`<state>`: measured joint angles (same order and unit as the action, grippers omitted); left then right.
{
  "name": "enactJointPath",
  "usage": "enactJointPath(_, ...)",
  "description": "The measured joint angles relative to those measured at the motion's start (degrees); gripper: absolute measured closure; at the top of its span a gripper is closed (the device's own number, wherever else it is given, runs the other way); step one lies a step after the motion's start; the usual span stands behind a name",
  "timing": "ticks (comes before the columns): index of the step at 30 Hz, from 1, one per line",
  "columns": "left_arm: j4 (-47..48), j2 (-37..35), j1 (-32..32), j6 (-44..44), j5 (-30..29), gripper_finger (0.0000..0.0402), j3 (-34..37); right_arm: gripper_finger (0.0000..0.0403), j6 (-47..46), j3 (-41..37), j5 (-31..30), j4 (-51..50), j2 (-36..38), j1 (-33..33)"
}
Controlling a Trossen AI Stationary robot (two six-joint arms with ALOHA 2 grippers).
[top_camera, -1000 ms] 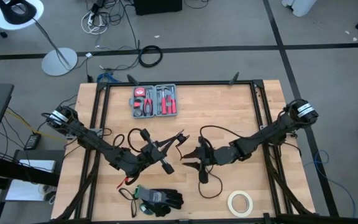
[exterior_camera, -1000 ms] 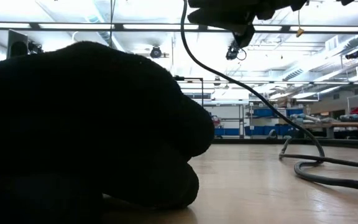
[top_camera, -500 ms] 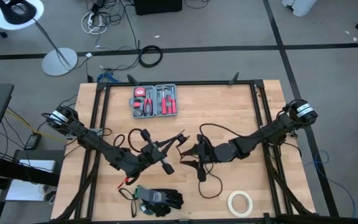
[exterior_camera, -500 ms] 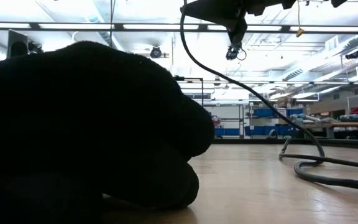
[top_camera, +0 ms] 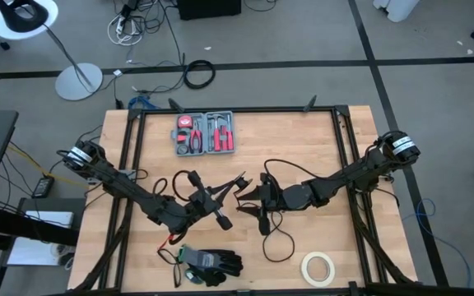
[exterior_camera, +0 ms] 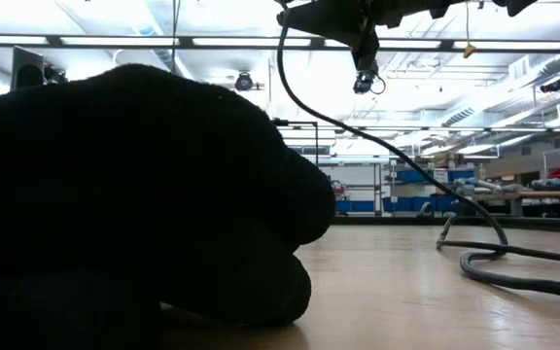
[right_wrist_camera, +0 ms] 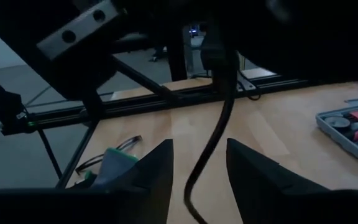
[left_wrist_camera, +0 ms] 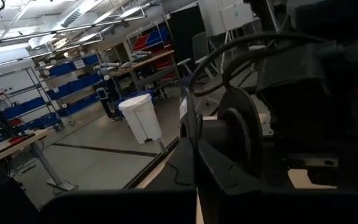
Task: Coil cords
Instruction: Uncoil the black wire cable from the black spool
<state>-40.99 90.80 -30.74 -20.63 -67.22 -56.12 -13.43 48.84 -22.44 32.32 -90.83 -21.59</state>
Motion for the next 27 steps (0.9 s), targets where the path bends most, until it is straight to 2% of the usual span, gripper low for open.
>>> enactJointPath(7, -0.4, 0.0, 0.0, 0.1, 0.0, 0.0402, 0.0, 0.0311, 0.0, 0.0, 0.6, -0.1, 0.0, 0.1)
enactJointPath(14, -0.3, 0.0, 0.0, 0.1, 0.0, 0.0402, 0.0, 0.0393, 0.3, 0.0, 2.3, -0.9, 0.0, 0.3)
enactJointPath(20, -0.2, 0.0, 0.0, -0.4, 0.0, 0.0402, 0.0, 0.0397, 1.0, 0.0, 3.1, -0.8, 0.1, -0.1)
enactJointPath(27, 0.3, 0.0, 0.0, -0.4, 0.0, 0.0402, 0.0, 0.0400, 9.3, 0.0, 6.0, 3.4, 1.8, -2.7)
